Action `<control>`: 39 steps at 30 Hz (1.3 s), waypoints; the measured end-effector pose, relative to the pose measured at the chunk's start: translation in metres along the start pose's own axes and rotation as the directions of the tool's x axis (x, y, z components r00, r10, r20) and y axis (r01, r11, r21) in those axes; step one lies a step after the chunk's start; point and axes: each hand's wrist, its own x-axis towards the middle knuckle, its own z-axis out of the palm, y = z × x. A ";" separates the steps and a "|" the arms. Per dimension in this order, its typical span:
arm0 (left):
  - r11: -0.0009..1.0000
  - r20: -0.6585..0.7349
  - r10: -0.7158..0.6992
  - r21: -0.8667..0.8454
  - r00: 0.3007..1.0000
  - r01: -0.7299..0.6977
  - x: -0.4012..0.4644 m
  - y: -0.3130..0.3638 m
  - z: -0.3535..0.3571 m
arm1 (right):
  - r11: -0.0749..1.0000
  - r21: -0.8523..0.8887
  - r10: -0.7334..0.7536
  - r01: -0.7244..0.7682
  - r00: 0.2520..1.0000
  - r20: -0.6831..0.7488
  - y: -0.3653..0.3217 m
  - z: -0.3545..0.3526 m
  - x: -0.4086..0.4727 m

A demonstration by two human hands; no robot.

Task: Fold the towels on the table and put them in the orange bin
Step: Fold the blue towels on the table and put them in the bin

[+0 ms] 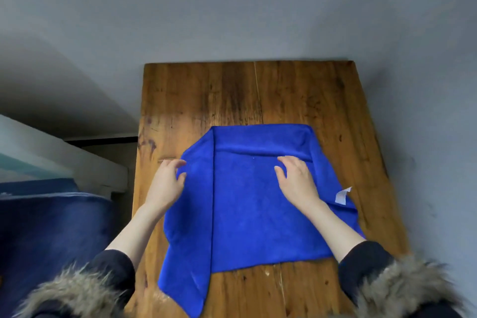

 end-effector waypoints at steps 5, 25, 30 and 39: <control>0.993 -0.106 -0.102 -0.070 0.989 0.095 0.005 -0.031 0.014 | 0.953 -0.258 -0.140 0.157 0.987 0.084 -0.026 0.066 0.007; 0.870 0.009 0.164 -0.472 0.986 -0.141 0.062 -0.032 -0.016 | 0.874 -0.446 -0.236 0.193 0.971 -0.041 -0.025 0.125 0.018; 0.715 0.057 0.078 -0.699 0.995 -0.015 0.072 -0.030 -0.037 | 0.874 -0.448 -0.234 0.190 0.971 -0.046 -0.027 0.124 0.018; 0.987 0.019 0.113 0.117 0.993 -0.115 0.095 -0.057 -0.071 | 0.879 -0.439 -0.237 0.186 0.969 -0.063 -0.026 0.125 0.018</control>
